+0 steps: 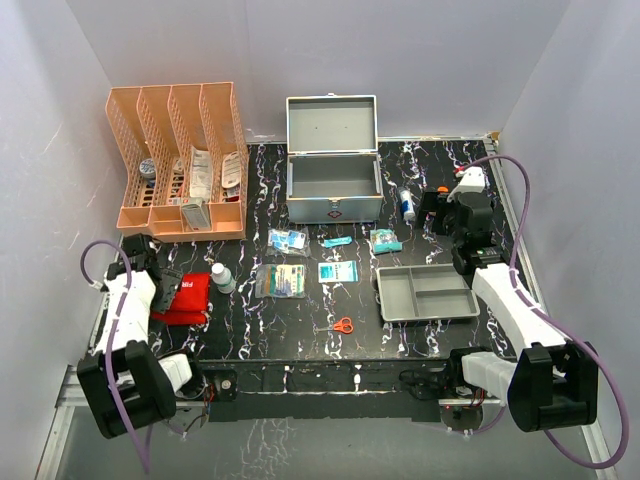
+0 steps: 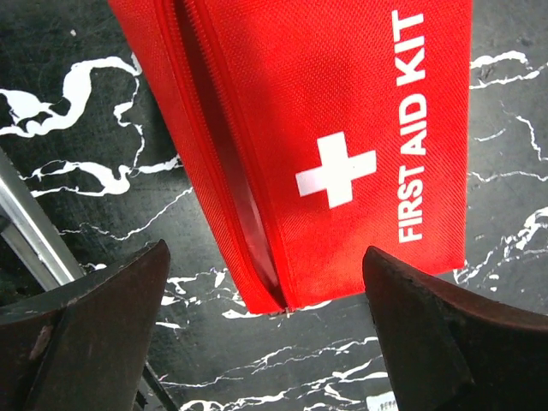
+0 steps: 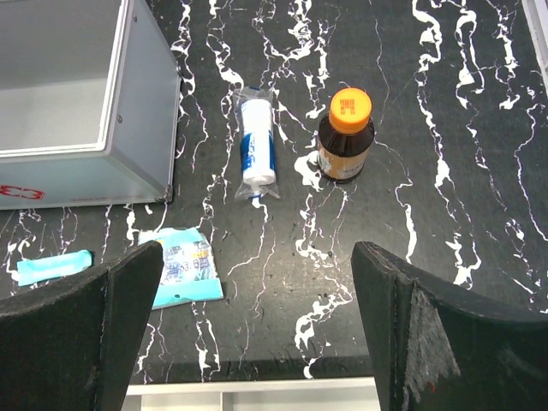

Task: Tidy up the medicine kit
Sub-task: Pick up the medicine pouch from the center of the board.

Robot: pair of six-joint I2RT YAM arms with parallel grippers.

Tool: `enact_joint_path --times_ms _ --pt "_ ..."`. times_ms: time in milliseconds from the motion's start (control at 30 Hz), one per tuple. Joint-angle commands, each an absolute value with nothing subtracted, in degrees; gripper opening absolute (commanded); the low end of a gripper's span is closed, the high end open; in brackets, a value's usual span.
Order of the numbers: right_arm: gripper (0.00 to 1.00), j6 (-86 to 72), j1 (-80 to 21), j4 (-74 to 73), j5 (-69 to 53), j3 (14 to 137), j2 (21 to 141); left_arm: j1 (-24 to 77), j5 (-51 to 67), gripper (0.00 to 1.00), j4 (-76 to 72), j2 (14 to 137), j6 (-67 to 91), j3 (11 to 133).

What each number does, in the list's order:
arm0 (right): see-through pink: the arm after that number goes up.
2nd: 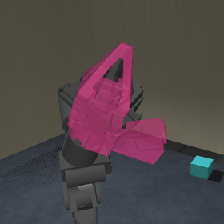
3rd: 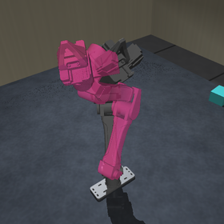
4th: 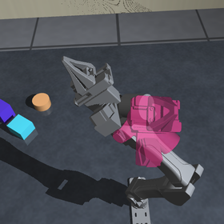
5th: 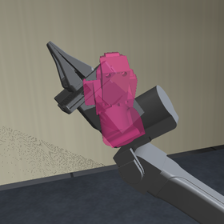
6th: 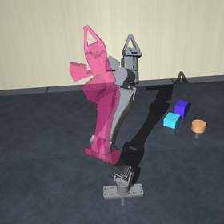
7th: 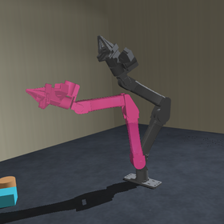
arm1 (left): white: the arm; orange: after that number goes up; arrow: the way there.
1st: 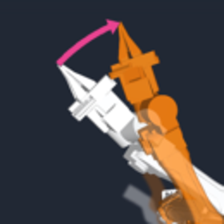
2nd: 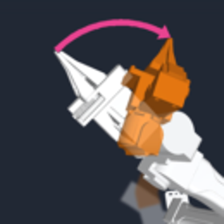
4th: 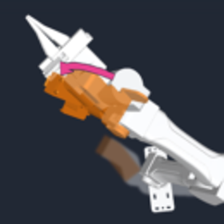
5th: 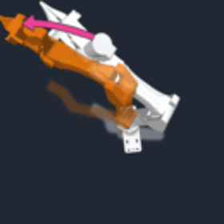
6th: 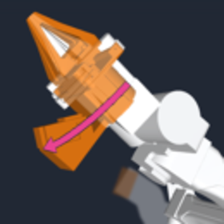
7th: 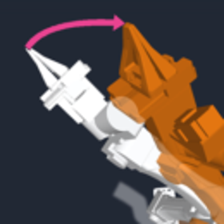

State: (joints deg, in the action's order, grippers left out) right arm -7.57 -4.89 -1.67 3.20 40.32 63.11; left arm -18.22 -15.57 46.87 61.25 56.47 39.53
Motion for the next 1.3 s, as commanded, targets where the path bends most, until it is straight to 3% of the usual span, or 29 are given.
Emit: enact_joint_path --times_ms 0,267,500,800,933,1267 --pt "0.92 -6.7 -5.1 -0.7 3.5 43.8 62.3 -18.5 -17.1 0.92 44.5 65.1 58.7 39.9" --pt "0.94 -7.5 -5.2 -1.2 4.7 43.2 60.8 -18.6 -18.4 0.85 42.4 72.3 59.6 40.1" --pt "0.94 -7.1 -5.2 -1.2 6.0 44.0 60.7 -18.5 -18.5 0.68 42.5 75.3 60.9 38.0" --pt "0.95 -8.4 -5.1 -0.7 7.4 45.6 61.1 -18.5 -17.8 0.28 38.6 76.0 60.4 33.9" --pt "0.95 -8.5 -5.1 -0.9 8.1 46.0 60.9 -18.5 -17.1 0.0 38.2 75.7 59.6 33.0" --pt "0.87 -9.2 -5.2 -7.7 6.5 50.6 63.2 -18.5 -15.1 0.0 41.9 73.3 49.0 37.4"
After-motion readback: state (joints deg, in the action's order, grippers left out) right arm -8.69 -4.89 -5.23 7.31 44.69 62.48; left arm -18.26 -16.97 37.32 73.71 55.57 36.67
